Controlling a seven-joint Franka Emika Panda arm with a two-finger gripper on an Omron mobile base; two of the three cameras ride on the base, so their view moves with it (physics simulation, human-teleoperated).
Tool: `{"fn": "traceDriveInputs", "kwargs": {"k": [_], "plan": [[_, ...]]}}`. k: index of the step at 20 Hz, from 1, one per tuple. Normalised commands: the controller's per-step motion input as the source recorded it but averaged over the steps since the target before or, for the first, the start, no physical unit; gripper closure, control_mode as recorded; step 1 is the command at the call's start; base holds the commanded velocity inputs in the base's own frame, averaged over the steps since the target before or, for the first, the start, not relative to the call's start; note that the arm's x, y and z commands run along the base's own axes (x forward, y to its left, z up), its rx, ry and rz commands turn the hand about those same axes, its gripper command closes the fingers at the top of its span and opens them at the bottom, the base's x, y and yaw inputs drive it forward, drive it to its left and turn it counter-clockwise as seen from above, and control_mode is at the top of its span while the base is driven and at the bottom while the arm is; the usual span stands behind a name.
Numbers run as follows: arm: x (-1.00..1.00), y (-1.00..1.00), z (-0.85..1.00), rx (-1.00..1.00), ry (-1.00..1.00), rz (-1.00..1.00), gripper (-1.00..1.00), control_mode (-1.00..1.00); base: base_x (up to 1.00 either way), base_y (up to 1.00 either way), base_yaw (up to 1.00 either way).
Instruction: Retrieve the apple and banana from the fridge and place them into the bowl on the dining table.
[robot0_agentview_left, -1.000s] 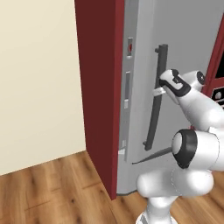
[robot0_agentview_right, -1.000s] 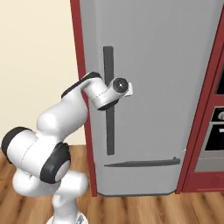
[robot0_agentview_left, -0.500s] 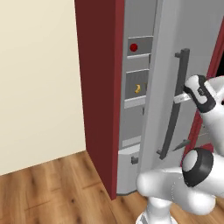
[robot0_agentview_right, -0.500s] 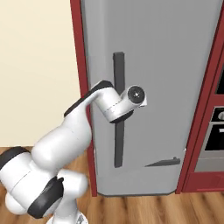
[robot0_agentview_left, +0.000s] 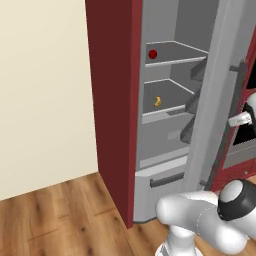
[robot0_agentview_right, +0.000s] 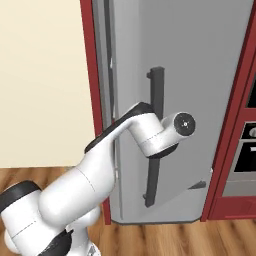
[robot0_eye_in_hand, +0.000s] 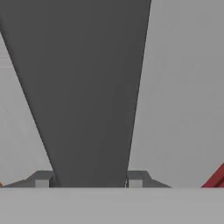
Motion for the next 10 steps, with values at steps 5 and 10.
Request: {"fn": "traceDriveInputs", "kwargs": {"k": [5, 10], "plan": [[-0.60, -0.32, 0.37, -0.04, 0.05, -0.02, -1.00, -1.00, 0.00, 0.00, 0.00], [-0.70, -0.17, 0.42, -0.15, 0.08, -0.10, -1.00, -1.00, 0.00, 0.00, 0.00]]}}
